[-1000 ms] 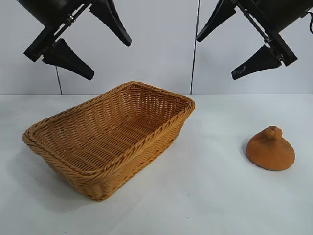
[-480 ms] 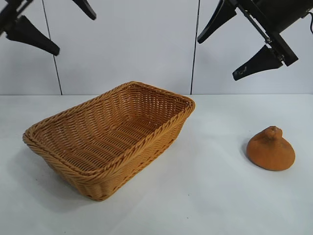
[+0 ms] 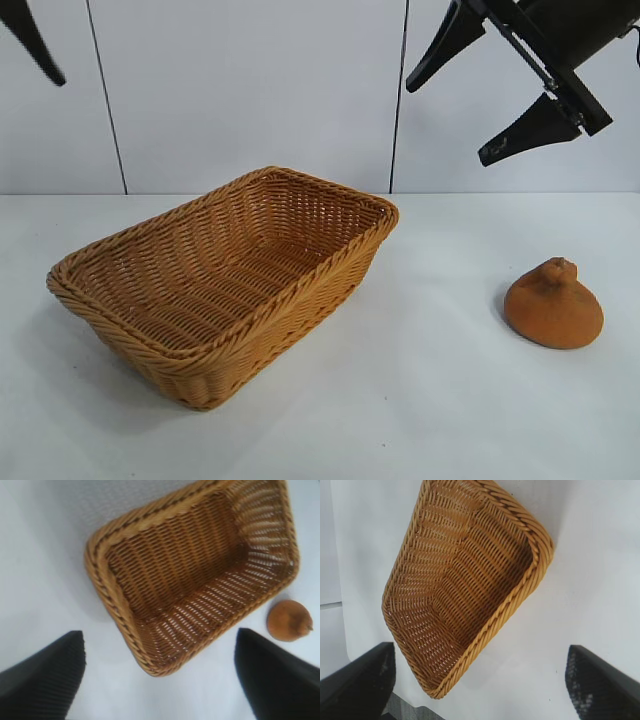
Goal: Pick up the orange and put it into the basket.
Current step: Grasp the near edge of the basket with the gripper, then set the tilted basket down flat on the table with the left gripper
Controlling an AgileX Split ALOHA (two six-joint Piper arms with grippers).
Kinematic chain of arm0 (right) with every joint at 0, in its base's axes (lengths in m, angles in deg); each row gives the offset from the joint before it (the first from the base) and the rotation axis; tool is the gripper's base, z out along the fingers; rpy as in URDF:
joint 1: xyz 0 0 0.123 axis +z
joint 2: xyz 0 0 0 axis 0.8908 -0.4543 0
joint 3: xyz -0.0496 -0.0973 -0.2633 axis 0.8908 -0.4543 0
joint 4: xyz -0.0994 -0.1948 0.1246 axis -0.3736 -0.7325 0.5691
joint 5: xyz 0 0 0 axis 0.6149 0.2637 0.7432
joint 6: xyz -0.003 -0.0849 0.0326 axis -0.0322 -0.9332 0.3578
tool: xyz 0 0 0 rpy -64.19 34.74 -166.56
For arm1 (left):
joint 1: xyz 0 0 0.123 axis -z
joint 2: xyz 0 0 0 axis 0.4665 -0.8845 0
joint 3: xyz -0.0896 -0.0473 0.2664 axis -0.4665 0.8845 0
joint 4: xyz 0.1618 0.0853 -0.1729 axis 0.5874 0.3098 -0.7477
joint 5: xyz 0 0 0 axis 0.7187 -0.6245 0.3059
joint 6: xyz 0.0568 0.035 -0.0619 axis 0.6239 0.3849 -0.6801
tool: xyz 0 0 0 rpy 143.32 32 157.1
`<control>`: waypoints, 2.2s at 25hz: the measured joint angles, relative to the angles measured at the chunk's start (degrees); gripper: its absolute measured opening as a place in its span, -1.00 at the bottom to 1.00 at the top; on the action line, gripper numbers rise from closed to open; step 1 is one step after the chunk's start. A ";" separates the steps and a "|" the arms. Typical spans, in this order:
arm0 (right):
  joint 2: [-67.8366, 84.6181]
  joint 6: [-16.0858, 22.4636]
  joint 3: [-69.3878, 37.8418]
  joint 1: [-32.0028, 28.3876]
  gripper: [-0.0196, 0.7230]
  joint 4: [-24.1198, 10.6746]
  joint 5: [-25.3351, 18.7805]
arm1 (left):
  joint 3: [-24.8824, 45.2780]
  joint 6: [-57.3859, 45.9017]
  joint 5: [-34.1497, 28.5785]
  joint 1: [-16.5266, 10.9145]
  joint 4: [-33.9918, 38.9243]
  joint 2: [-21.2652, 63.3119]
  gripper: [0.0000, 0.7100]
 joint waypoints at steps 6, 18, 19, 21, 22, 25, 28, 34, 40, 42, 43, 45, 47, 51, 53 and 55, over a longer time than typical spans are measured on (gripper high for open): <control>0.00 -0.01 0.00 0.00 0.75 0.00 0.06 | 5.25 -7.49 8.82 4.17 0.59 -2.45 0.64; 0.00 -0.06 0.00 0.00 0.75 -0.11 0.06 | 6.40 -13.48 17.11 6.51 3.36 -16.71 0.64; 0.00 -0.06 0.00 0.00 0.75 -0.11 0.06 | 6.90 -13.88 18.39 7.20 3.43 -18.03 0.64; 0.00 -0.06 0.00 0.00 0.75 -0.14 0.06 | 8.25 -14.58 21.22 8.58 3.43 -20.44 0.64; 0.00 0.00 0.00 0.00 0.75 -0.14 0.06 | 9.00 -15.39 22.77 9.25 3.43 -21.60 0.64; 0.00 0.10 0.00 0.00 0.75 -0.14 0.06 | 10.19 -16.81 25.60 10.63 3.30 -24.01 0.64; 0.00 0.10 0.00 0.00 0.75 -0.14 0.06 | 10.30 -16.96 26.98 11.21 3.30 -25.02 0.63; 0.00 0.10 0.00 0.00 0.75 -0.14 0.00 | 10.44 -17.10 29.80 11.26 3.30 -25.07 0.02; 0.00 0.15 0.00 0.00 0.75 -0.14 0.00 | 9.16 -17.50 27.34 10.90 2.26 -25.07 -0.74; 0.00 0.15 0.00 0.00 0.75 -0.14 0.00 | 6.75 -16.28 24.21 10.07 1.49 -25.07 -0.74; 0.00 0.15 0.00 0.00 0.75 -0.14 0.00 | 5.33 -14.48 22.59 9.39 1.32 -25.07 -0.74; 0.00 0.28 0.00 0.00 0.75 -0.14 0.00 | 1.63 -9.39 20.07 7.98 1.32 -25.14 -0.74; 0.00 0.33 0.00 0.00 0.75 -0.14 0.00 | -2.18 -4.72 16.93 6.69 1.32 -25.44 -0.74; 0.00 0.33 0.00 0.00 0.75 -0.14 0.00 | -10.24 3.94 9.41 5.28 1.31 -28.45 -0.74; 0.00 0.33 0.00 0.00 0.75 -0.14 0.00 | -13.60 8.58 5.00 5.36 1.31 -30.58 -0.74; 0.00 0.33 0.00 0.00 0.75 -0.14 0.00 | -16.93 12.80 1.03 5.78 1.44 -32.66 -0.74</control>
